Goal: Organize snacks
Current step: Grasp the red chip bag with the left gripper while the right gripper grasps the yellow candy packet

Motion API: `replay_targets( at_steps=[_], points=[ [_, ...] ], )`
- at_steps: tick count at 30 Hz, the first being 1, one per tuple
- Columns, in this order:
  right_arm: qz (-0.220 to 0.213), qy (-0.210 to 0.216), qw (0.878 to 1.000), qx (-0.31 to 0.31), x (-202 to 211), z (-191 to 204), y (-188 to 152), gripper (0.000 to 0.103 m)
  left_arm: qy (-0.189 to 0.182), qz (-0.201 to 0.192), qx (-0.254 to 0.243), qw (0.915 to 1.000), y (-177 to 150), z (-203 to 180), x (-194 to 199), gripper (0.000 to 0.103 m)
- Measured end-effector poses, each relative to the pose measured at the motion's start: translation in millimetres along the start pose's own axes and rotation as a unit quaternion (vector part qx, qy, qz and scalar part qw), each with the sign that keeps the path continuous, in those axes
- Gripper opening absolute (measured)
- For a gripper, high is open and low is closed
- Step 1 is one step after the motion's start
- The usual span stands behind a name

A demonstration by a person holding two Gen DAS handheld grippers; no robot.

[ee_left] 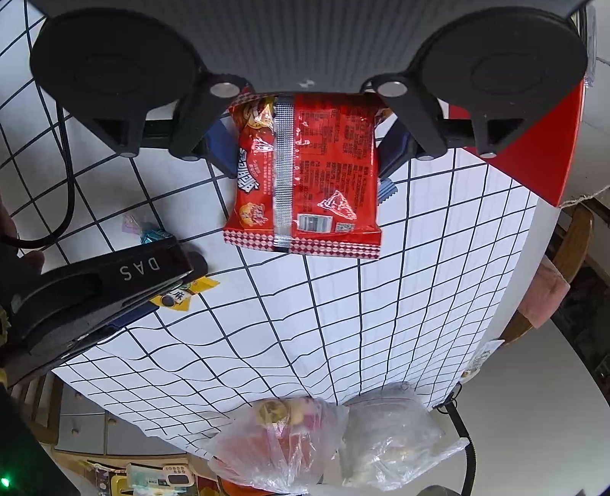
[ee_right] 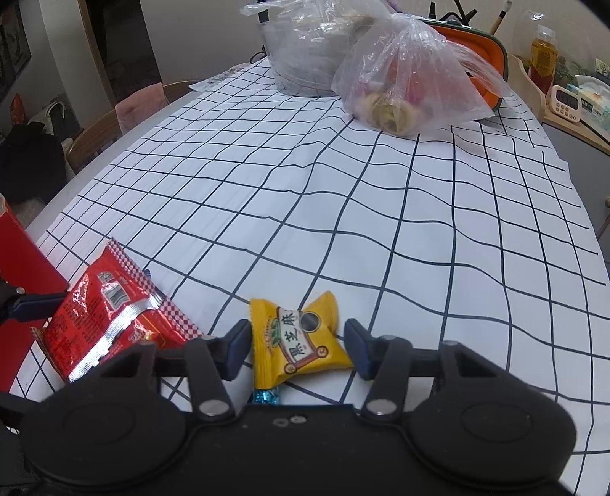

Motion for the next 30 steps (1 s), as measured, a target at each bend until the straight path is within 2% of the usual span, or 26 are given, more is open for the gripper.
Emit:
replay_targets(
  at_steps=[4, 14, 21, 30],
  points=[
    [-0.004, -0.005, 1.0, 0.003, 2.1, 1.1, -1.3, 0.045, -0.003, 0.001, 0.004, 1.0, 0.7, 0.4, 1.3, 0.072],
    [-0.005, -0.016, 1.0, -0.01, 20.9, 0.1, -12.2, 0.034, -0.014, -0.004, 0.017, 0.9997, -2.3, 5.0, 12.5, 0.071],
    [-0.016, -0.024, 0.999, -0.025, 42.3, 0.3, -23.5, 0.034, -0.023, -0.007, 0.029, 0.9993, -8.9, 7.8, 30.5, 0.071],
    [-0.039, -0.023, 0.999, -0.024, 94.4, 19.1, -36.9, 0.034, -0.047, -0.023, 0.037, 0.998, -16.6, 11.4, 64.6, 0.071]
  ],
)
Point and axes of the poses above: each gripper's, at about its wrist camera, not at the fingertips, and x roughly against the way its jaws point, z to its left, y to its top, the point moved 8 cm from there along -x, roughly the way its jaws point, and after that the axes turned 5 degrees about z, right-handed, at the moved point
